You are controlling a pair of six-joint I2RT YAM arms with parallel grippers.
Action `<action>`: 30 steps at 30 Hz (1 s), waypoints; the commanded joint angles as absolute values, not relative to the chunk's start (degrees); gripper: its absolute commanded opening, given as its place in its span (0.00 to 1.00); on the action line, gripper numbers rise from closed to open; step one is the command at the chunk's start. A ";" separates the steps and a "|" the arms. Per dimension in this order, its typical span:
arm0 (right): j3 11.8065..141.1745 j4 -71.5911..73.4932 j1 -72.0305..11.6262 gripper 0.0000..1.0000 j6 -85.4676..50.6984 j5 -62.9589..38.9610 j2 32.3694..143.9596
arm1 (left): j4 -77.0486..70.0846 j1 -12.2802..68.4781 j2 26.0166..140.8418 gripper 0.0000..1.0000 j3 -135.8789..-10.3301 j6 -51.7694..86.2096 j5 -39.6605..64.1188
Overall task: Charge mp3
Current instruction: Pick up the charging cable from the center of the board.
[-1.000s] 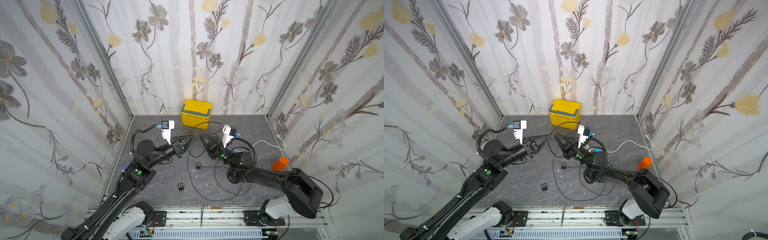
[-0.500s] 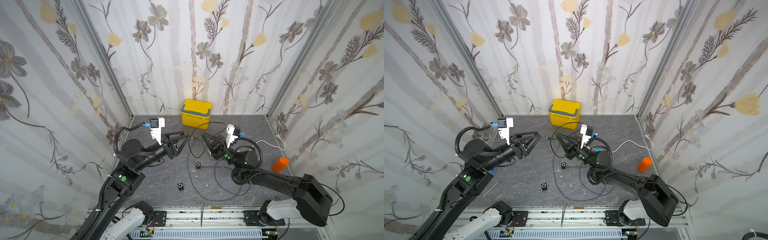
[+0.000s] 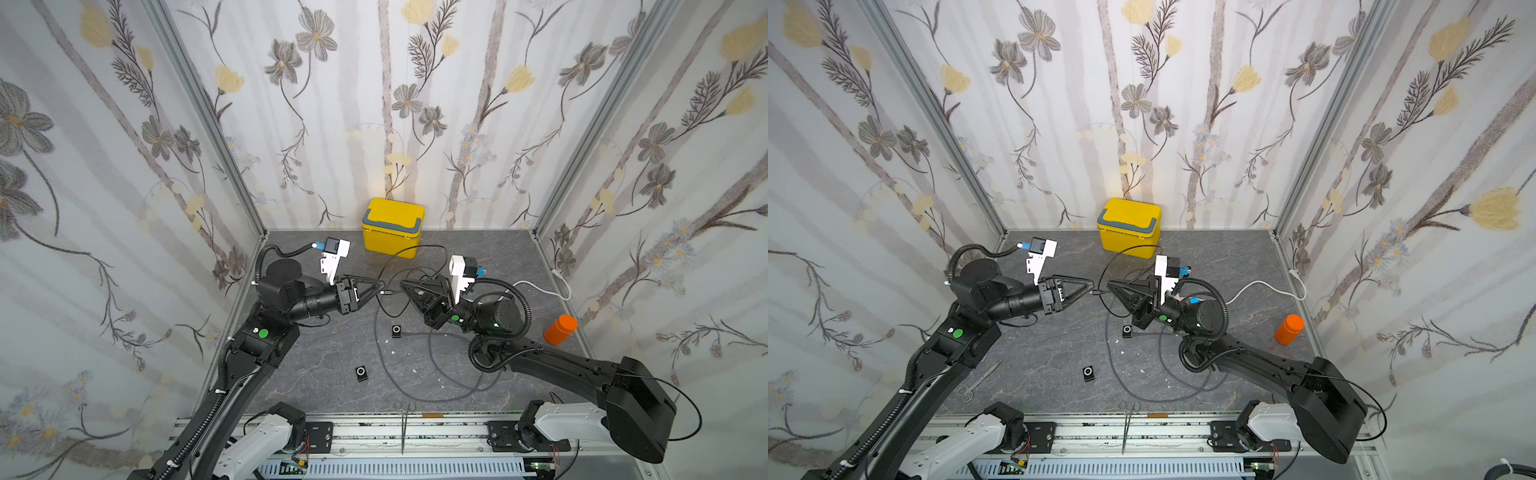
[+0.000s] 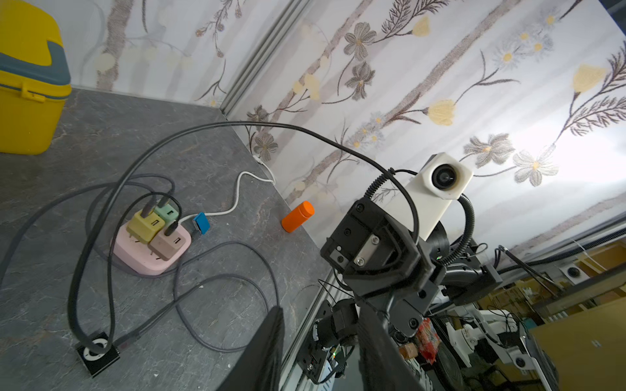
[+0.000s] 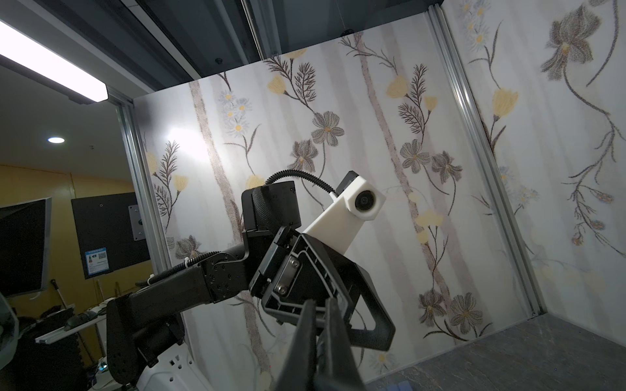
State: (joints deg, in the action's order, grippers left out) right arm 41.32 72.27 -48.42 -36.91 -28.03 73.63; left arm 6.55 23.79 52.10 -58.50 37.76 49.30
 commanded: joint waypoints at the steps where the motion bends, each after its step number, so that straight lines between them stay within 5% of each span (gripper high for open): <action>1: 41.30 72.88 -48.47 0.00 -35.72 -28.04 73.26 | 2.27 23.72 51.83 0.39 -57.79 39.37 54.86; 30: 40.25 74.80 -48.46 0.00 -37.45 -28.55 73.75 | -2.54 23.73 51.57 0.17 -54.71 42.10 57.67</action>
